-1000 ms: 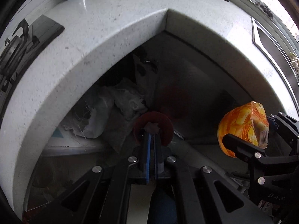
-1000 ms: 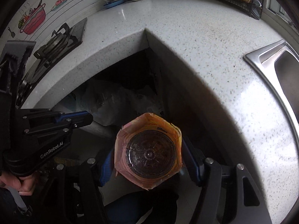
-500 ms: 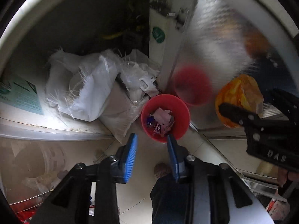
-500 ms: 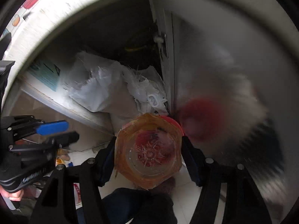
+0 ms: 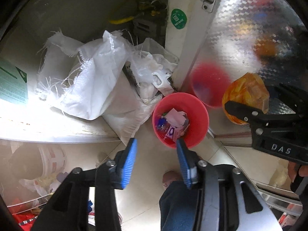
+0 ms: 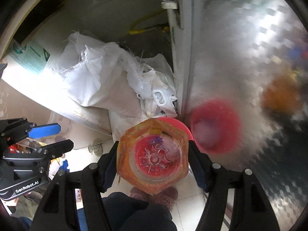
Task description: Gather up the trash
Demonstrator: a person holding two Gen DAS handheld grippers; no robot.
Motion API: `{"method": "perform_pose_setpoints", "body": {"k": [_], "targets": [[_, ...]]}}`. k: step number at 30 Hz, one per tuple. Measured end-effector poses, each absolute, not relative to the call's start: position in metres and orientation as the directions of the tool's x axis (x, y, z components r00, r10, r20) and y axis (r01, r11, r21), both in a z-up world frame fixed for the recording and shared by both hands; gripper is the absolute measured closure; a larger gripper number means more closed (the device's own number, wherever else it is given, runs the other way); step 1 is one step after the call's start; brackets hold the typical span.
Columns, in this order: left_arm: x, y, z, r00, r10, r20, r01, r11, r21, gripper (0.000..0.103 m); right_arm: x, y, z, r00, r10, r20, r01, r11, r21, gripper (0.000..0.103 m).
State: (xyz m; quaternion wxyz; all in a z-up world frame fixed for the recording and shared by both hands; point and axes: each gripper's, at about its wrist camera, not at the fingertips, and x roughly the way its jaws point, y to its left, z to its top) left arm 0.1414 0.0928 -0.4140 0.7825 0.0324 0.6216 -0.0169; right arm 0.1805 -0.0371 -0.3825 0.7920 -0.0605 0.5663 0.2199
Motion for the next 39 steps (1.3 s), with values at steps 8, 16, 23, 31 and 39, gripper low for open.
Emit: {"method": "perform_pose_setpoints", "body": {"k": [8, 16, 23, 31, 39], "targets": [[0.131, 0.098, -0.406, 0.21, 0.044, -0.977, 0.048, 0.997, 0.055, 0.024, 0.171, -0.033, -0.383, 0.277, 0.248, -0.928, -0.432, 0.895, 0.11, 0.001], [0.108, 0.105, -0.361, 0.21, 0.027, -0.977, 0.017, 0.999, 0.031, 0.022, 0.148, -0.022, -0.342, 0.286, 0.216, -0.934, -0.422, 0.903, 0.079, 0.001], [0.091, 0.105, -0.289, 0.27, 0.005, -0.963, 0.04, 0.999, 0.016, 0.02, 0.124, -0.022, -0.272, 0.332, 0.194, -0.923, -0.403, 0.914, 0.047, 0.001], [0.081, 0.102, -0.204, 0.354, -0.01, -0.935, 0.045, 0.999, 0.006, 0.013, 0.105, -0.039, -0.182, 0.41, 0.163, -0.897, -0.31, 0.95, 0.031, 0.001], [0.066, 0.089, -0.144, 0.442, -0.025, -0.896, 0.064, 0.998, 0.003, 0.0, 0.081, -0.059, -0.121, 0.48, 0.122, -0.868, -0.239, 0.971, 0.004, 0.001]]}}
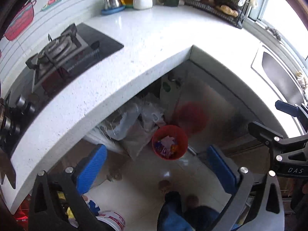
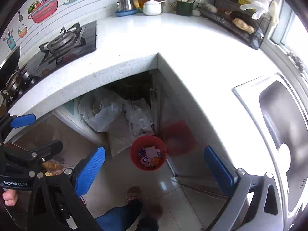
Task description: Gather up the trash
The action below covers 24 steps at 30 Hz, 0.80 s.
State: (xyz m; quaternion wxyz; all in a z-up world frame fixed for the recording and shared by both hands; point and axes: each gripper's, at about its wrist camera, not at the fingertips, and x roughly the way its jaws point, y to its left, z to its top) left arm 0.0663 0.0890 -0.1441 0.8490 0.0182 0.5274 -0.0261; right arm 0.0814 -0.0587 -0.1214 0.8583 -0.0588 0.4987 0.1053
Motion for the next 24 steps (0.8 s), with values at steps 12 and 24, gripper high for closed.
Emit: {"method": "perform_pose_setpoints", "body": {"k": [12, 24], "targets": [[-0.004, 0.054, -0.078, 0.562, -0.045, -0.826, 0.073, 0.997, -0.005, 0.0, 0.008, -0.082, -0.069, 0.586, 0.097, -0.804, -0.19, 0.982, -0.02, 0.001], [-0.109, 0.02, -0.056, 0.6, -0.058, -0.798, 0.083, 0.996, -0.01, 0.0, -0.088, -0.1, -0.047, 0.644, 0.112, -0.757, -0.183, 0.983, -0.009, 0.001]]}}
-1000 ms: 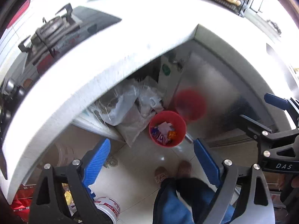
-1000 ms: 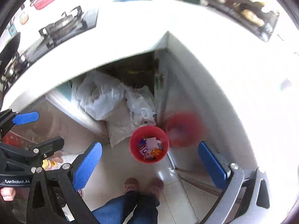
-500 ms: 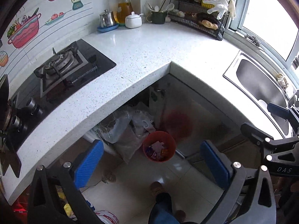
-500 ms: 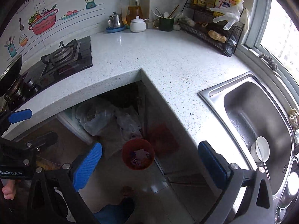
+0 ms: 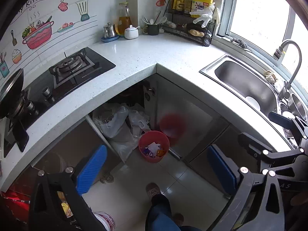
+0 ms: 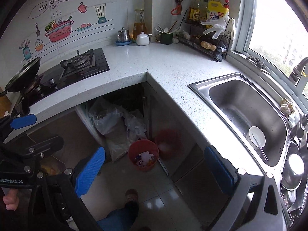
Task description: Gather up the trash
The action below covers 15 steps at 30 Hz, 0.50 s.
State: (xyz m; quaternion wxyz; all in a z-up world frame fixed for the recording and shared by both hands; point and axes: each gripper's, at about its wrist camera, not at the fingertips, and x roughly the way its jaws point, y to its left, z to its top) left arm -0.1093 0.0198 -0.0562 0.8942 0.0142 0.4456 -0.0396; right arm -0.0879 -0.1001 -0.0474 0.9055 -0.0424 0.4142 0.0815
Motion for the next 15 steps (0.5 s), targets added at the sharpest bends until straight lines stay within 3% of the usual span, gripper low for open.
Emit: {"method": "perform_pose_setpoints", "body": {"k": [15], "targets": [[-0.162, -0.004, -0.053, 0.623, -0.061, -0.78, 0.074, 0.997, -0.018, 0.0, -0.129, -0.11, -0.044, 0.662, 0.106, -0.742, -0.163, 0.987, -0.005, 0.001]]}}
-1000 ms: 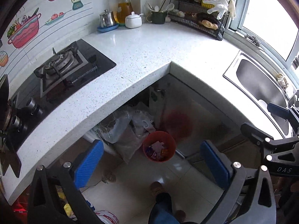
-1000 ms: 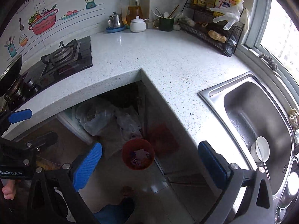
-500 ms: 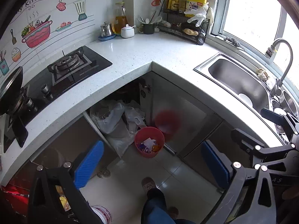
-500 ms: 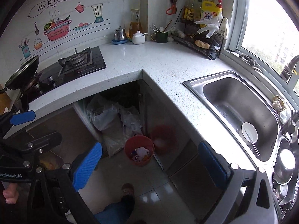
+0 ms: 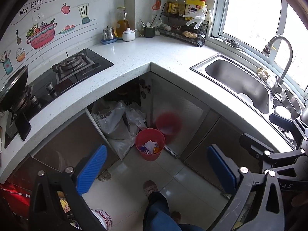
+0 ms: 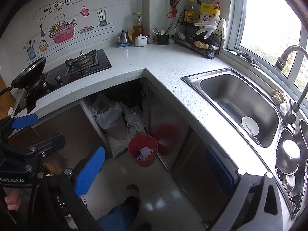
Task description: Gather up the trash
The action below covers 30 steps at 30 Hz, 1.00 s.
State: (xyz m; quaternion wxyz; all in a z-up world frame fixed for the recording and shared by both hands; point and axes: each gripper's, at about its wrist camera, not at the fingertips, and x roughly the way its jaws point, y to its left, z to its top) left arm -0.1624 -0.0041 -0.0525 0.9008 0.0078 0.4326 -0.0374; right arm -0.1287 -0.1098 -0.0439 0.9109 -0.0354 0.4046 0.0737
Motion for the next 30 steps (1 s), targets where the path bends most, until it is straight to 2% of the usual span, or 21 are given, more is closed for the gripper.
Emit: {"method": "perform_pose_setpoints", "body": {"k": [30], "targets": [[-0.173, -0.011, -0.047, 0.656, -0.086, -0.75, 0.098, 0.995, -0.028, 0.0, -0.144, -0.106, -0.04, 0.677, 0.09, -0.731, -0.148, 0.989, -0.016, 0.001]]}}
